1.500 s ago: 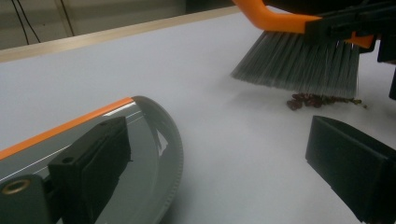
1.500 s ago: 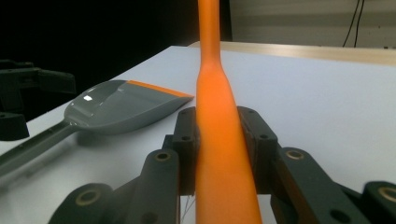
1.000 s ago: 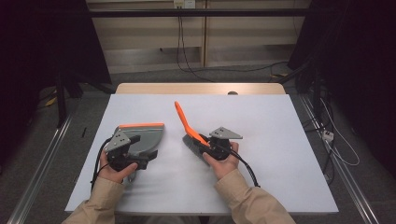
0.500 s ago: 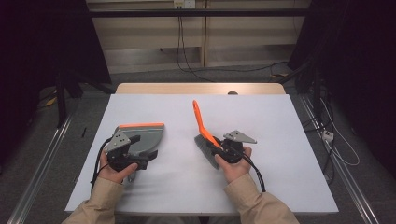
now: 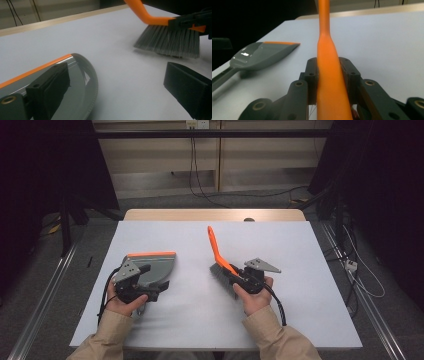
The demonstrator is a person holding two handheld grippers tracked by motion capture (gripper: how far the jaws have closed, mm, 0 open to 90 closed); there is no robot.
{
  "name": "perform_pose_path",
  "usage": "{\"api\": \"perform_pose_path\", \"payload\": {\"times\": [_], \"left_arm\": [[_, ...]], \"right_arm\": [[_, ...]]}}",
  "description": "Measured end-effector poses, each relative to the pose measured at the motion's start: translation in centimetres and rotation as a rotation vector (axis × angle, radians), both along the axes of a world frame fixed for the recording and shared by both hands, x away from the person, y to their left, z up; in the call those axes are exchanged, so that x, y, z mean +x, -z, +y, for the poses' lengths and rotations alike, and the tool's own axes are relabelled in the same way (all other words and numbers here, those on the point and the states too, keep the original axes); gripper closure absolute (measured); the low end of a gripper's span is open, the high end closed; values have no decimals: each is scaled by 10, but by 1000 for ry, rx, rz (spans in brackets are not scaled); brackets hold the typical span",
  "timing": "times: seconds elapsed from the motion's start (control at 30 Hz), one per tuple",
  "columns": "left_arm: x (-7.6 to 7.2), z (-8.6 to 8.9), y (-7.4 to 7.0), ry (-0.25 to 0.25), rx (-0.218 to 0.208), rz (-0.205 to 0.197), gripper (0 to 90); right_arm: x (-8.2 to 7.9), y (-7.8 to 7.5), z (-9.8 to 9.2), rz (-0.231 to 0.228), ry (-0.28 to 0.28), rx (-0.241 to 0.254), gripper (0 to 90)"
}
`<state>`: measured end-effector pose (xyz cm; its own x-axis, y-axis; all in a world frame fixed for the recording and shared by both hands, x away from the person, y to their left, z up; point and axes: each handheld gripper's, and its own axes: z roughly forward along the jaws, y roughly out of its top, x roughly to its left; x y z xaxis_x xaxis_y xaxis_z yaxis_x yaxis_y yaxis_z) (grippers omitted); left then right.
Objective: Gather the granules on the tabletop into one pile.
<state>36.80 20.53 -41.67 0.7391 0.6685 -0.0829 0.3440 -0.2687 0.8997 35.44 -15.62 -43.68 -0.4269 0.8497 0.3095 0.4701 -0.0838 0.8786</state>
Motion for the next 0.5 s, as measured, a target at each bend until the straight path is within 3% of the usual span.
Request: {"api": "perform_pose_path", "payload": {"times": [0.1,0.27,0.43,0.5], "left_arm": [[0,1,0,-3,0,0,64],[0,2,-1,-5,-3,0,64],[1,1,0,-6,-7,4,64],[1,1,0,-6,-8,5,64]], "right_arm": [[4,-11,-7,-36,5,-2,710],[17,-20,-38,-56,55,-24,710],[32,-11,-66,-32,84,-102,710],[35,-6,-70,-26,74,-155,710]]}}
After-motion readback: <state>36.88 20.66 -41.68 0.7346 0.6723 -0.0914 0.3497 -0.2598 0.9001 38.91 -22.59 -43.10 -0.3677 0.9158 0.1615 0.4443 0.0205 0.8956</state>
